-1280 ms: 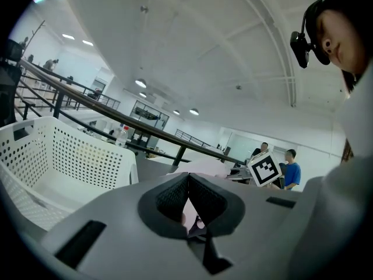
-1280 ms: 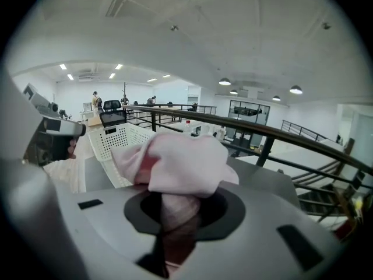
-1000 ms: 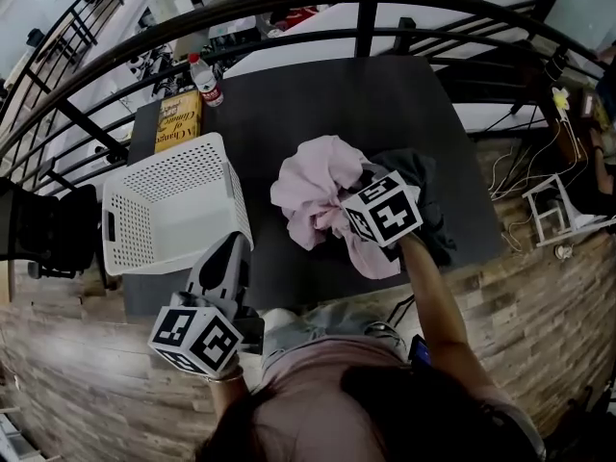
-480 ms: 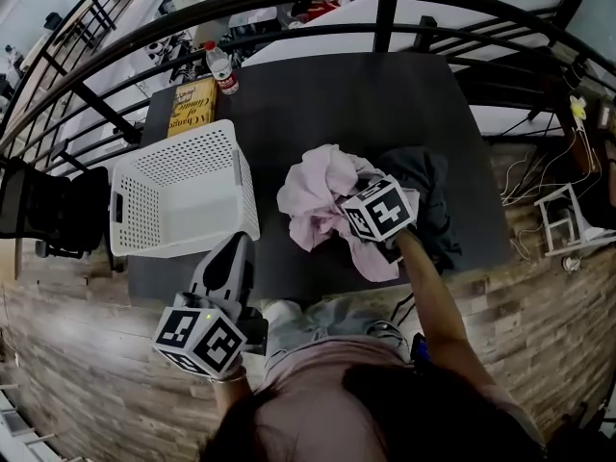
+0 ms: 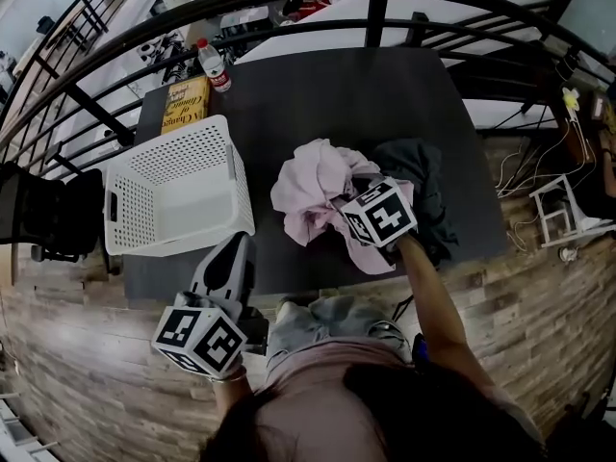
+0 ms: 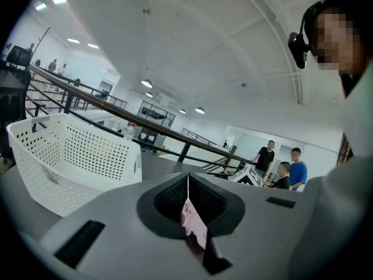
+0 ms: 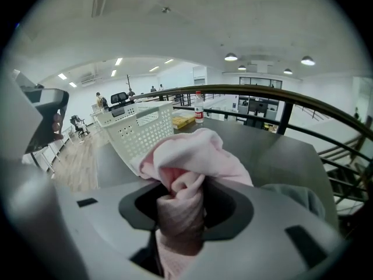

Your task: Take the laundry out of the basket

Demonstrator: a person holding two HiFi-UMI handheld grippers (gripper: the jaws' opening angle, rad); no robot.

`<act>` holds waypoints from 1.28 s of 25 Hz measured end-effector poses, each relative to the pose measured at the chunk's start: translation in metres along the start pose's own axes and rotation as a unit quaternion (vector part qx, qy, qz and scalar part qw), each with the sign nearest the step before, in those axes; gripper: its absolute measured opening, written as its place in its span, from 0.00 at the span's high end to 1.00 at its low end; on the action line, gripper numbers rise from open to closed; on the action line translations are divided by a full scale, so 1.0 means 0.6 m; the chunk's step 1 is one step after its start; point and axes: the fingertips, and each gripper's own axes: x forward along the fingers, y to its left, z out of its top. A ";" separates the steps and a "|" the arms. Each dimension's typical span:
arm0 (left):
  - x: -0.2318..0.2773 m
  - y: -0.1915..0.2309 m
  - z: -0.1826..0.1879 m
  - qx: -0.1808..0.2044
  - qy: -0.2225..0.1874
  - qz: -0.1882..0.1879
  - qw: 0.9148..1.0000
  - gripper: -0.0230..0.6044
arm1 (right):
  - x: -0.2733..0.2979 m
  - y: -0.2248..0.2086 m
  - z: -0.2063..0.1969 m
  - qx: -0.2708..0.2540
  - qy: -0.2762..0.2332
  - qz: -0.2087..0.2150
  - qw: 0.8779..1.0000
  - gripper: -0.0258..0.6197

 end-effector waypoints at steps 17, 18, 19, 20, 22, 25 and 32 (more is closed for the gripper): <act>-0.033 -0.004 -0.051 0.001 0.024 -0.052 0.998 0.97 | -0.096 0.050 -0.028 0.018 -0.046 -0.046 0.998 0.69; -0.039 -0.007 -0.053 0.001 0.026 -0.054 0.998 0.97 | -0.105 0.053 -0.030 0.021 -0.048 -0.049 0.997 0.70; -0.046 -0.009 -0.055 0.001 0.027 -0.056 0.998 0.97 | -0.114 0.057 -0.032 0.022 -0.051 -0.054 0.997 0.71; -0.055 -0.011 -0.056 0.002 0.029 -0.058 0.998 0.97 | -0.122 0.061 -0.034 0.023 -0.055 -0.060 0.996 0.73; -0.075 -0.015 -0.062 0.003 0.031 -0.060 0.998 0.97 | -0.139 0.073 -0.039 0.028 -0.064 -0.068 0.995 0.75; -0.106 -0.021 -0.070 0.004 0.033 -0.063 0.997 0.97 | -0.166 0.094 -0.048 0.042 -0.080 -0.078 0.993 0.77; -0.165 -0.045 -0.074 0.010 0.032 -0.076 0.997 0.97 | -0.228 0.145 -0.075 0.062 -0.104 -0.100 0.988 0.85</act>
